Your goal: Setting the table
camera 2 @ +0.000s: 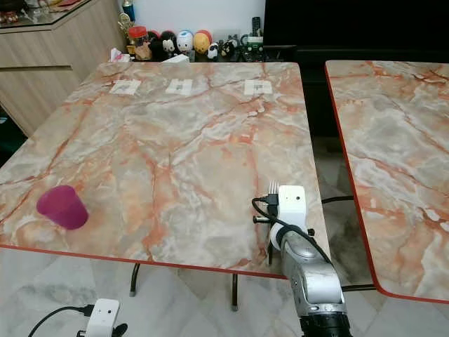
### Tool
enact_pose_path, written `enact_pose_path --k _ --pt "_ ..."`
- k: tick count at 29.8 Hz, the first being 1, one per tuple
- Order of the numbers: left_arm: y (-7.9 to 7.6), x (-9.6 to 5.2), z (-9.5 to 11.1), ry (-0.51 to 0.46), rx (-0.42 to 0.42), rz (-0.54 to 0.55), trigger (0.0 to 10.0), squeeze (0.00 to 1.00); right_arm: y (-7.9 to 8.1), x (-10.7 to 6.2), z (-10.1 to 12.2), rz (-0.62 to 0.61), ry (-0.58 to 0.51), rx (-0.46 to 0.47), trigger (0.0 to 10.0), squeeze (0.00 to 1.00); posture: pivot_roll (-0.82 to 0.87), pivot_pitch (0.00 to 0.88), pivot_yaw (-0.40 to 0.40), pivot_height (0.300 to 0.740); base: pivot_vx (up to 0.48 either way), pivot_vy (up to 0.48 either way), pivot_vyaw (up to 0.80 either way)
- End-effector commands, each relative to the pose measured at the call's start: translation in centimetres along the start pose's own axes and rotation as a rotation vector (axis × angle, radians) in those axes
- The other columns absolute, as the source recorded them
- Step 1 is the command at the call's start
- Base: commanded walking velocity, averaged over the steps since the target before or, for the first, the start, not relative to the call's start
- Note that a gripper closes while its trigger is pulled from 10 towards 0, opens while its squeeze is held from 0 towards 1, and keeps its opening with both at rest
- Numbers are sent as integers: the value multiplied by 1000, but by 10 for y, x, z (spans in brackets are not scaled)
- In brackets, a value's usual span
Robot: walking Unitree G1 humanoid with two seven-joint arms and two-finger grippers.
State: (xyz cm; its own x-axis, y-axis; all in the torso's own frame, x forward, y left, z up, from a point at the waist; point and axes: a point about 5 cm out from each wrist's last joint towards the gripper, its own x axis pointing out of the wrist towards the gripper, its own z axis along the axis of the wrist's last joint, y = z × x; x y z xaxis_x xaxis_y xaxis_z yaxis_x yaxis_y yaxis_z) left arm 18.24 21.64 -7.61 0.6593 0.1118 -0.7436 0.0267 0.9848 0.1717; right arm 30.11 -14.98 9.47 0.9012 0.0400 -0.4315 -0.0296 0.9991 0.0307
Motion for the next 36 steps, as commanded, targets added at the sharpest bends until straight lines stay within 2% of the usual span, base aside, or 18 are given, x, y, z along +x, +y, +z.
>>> enact_pose_path --k 1,3,5,8,20,21,22,23,24,30,34,36 --pt "0 -1 -6 32 -6 -3 10000 0 -2 1 -15 -9 71 -7 0 0 -107 92 50 740 0 0 0" --pt "0 -1 -6 32 -5 -4 10000 0 -1 2 -13 -5 50 -16 0 0 -107 93 50 740 0 0 0" --pt "0 -1 -6 32 -3 -3 10000 0 1 2 -2 14 -35 -10 0 0 -106 92 51 740 0 0 0" --pt "1 -1 -6 33 -1 -2 10000 0 3 0 6 20 -94 -2 0 0 -107 93 52 740 0 0 0" --pt "0 -1 -6 34 1 -3 10000 0 2 -2 8 12 -116 4 0 0 -108 92 51 740 0 0 0" --pt "0 -1 -6 34 2 -3 10000 0 1 -2 7 -7 -117 4 10000 0 -108 93 51 740 0 0 0" --pt "0 -1 -6 34 3 -3 10000 0 0 -3 7 -12 -119 7 10000 0 -108 93 51 740 0 0 0" --pt "0 -1 -6 34 1 -2 10000 0 -2 -4 10 -39 -128 42 10000 133 -106 93 50 740 0 0 0" --pt "1 -1 -6 34 1 -1 10000 0 -1 -6 13 -49 -134 64 10000 1000 -103 94 49 740 0 0 0" --pt "1 -1 -6 36 5 -3 10000 0 7 -24 37 -94 -185 118 10000 1000 -117 94 51 740 0 0 0" --pt "1 -1 -6 35 5 -7 10000 0 10 -28 34 -106 -150 143 10000 1000 -118 93 49 740 0 0 0" --pt "0 -1 -5 34 5 -8 10000 0 10 -28 27 -114 -99 140 10000 1000 -121 94 46 740 0 0 0"
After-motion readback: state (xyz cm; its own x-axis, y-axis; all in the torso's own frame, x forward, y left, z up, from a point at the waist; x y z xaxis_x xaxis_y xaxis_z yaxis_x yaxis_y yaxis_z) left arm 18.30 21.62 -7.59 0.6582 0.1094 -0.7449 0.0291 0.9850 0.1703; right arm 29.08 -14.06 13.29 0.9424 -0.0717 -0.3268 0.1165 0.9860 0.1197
